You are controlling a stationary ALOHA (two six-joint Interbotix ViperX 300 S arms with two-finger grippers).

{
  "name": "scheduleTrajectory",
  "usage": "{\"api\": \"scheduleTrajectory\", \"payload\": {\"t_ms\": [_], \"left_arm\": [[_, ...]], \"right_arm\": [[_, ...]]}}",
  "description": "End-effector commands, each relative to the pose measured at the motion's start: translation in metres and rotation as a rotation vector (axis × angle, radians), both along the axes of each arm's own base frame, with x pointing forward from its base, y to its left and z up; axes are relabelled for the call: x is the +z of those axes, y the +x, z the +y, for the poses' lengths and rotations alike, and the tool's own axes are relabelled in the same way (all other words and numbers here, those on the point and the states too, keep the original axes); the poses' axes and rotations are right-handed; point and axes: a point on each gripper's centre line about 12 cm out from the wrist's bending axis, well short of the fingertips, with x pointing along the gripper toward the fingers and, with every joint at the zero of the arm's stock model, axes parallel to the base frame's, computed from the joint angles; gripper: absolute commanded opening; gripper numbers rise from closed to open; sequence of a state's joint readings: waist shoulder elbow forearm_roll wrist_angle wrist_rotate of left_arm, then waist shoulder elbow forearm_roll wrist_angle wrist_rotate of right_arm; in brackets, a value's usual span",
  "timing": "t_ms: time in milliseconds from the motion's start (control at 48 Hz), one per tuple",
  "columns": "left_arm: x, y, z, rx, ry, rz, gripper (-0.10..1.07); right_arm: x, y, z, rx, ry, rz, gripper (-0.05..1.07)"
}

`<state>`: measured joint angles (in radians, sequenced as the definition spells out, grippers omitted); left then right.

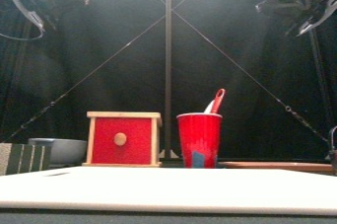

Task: Grab carrot

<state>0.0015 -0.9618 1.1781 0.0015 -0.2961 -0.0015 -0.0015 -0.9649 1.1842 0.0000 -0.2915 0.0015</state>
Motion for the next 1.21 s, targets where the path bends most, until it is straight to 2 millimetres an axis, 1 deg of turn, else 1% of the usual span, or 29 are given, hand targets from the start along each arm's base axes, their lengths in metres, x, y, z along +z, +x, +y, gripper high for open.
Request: {"api": "scheduleTrajectory", "payload": {"t_ms": [0, 83, 167, 250, 312, 417, 521, 625, 708, 833, 1062, 1188], "left_arm": [[0.002, 0.003, 0.003, 0.013, 0.006, 0.0, 0.01], [0.002, 0.003, 0.003, 0.015, 0.008, 0.0, 0.01], [0.002, 0.003, 0.003, 0.015, 0.009, -0.003, 0.02], [0.001, 0.003, 0.003, 0.015, 0.009, -0.001, 0.02], [-0.001, 0.002, 0.003, 0.017, 0.006, 0.003, 0.02], [-0.003, 0.002, 0.003, 0.017, 0.003, 0.008, 0.02], [-0.006, 0.002, 0.004, 0.019, 0.003, 0.011, 0.02], [-0.009, 0.003, 0.005, 0.023, 0.003, 0.014, 0.02], [-0.012, 0.005, 0.006, 0.028, 0.004, 0.022, 0.02], [-0.017, 0.013, 0.008, 0.038, 0.001, 0.038, 0.02], [-0.014, 0.02, 0.008, 0.038, 0.001, 0.034, 0.02], [-0.013, 0.02, 0.009, 0.043, 0.004, 0.029, 0.02]], "right_arm": [[-0.001, 0.006, -0.002, -0.009, 0.011, 0.021, 0.01], [-0.011, 0.01, -0.003, -0.017, 0.054, 0.079, 0.02], [-0.021, 0.016, -0.004, -0.029, 0.15, 0.168, 0.02], [-0.032, 0.02, -0.004, -0.043, 0.269, 0.282, 0.02], [-0.039, 0.021, -0.001, -0.05, 0.367, 0.406, 0.02], [-0.046, 0.015, 0.006, -0.051, 0.495, 0.599, 0.02], [-0.048, 0.007, 0.015, -0.059, 0.656, 0.771, 0.02], [-0.048, -0.002, 0.023, -0.096, 0.83, 0.906, 0.02], [-0.043, -0.006, 0.027, -0.13, 0.918, 0.952, 0.03], [-0.038, -0.007, 0.035, -0.163, 1.013, 0.975, 0.03], [-0.045, -0.011, 0.047, -0.272, 1.159, 1.02, 0.03], [-0.048, -0.014, 0.059, -0.347, 1.214, 1.06, 0.03]]}}
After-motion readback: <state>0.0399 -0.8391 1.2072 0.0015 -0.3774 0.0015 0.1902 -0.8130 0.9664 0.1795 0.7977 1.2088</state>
